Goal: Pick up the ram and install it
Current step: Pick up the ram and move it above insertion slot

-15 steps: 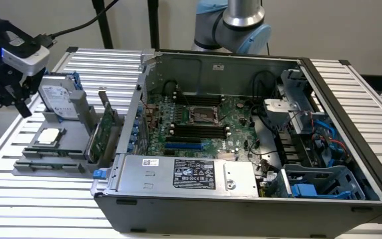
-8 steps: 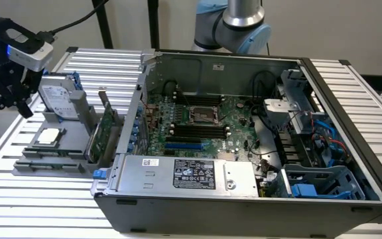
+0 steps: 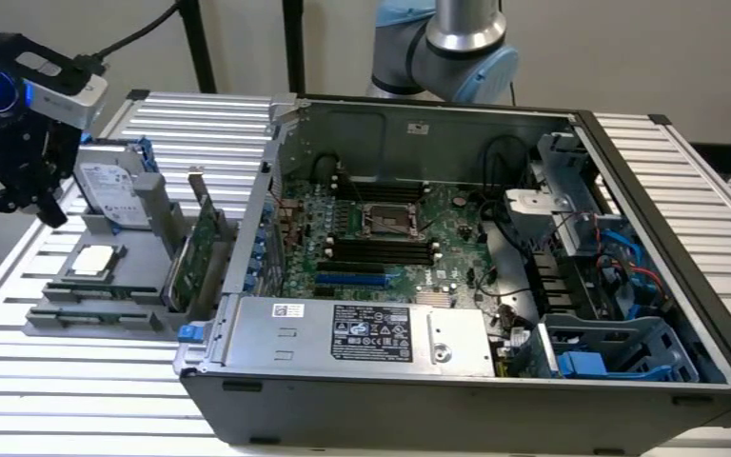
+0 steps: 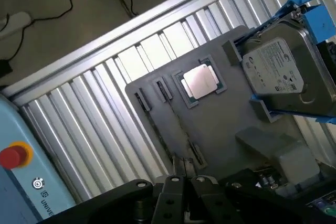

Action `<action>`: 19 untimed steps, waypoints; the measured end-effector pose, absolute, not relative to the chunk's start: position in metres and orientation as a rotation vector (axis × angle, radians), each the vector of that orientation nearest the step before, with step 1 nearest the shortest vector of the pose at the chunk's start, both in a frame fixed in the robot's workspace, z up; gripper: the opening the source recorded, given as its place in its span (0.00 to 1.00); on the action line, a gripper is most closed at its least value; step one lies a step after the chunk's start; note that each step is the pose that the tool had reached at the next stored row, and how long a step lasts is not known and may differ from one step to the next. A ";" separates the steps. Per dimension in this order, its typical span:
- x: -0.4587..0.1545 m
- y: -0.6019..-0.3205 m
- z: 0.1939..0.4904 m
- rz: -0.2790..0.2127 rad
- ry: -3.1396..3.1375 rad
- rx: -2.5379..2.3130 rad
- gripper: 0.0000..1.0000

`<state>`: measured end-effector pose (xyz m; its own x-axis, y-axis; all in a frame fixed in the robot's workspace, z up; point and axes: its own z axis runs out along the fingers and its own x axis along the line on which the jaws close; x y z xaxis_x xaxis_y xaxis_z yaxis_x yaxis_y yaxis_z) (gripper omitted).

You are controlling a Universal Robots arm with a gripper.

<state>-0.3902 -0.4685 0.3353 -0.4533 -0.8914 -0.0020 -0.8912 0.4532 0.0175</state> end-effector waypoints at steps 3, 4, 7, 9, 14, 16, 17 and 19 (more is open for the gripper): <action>-0.390 -0.468 0.333 -0.026 -2.626 1.713 0.00; -0.390 -0.468 0.332 -0.026 -2.610 1.736 0.00; -0.390 -0.468 0.329 -0.028 -2.563 1.806 0.00; -0.390 -0.468 0.326 -0.030 -2.530 1.855 0.00; -0.390 -0.468 0.320 -0.033 -2.444 1.968 0.00; -0.391 -0.469 0.318 -0.034 -2.410 2.009 0.00; -0.391 -0.469 0.317 -0.034 -2.395 2.028 0.00; -0.392 -0.469 0.314 -0.037 -2.369 2.060 0.00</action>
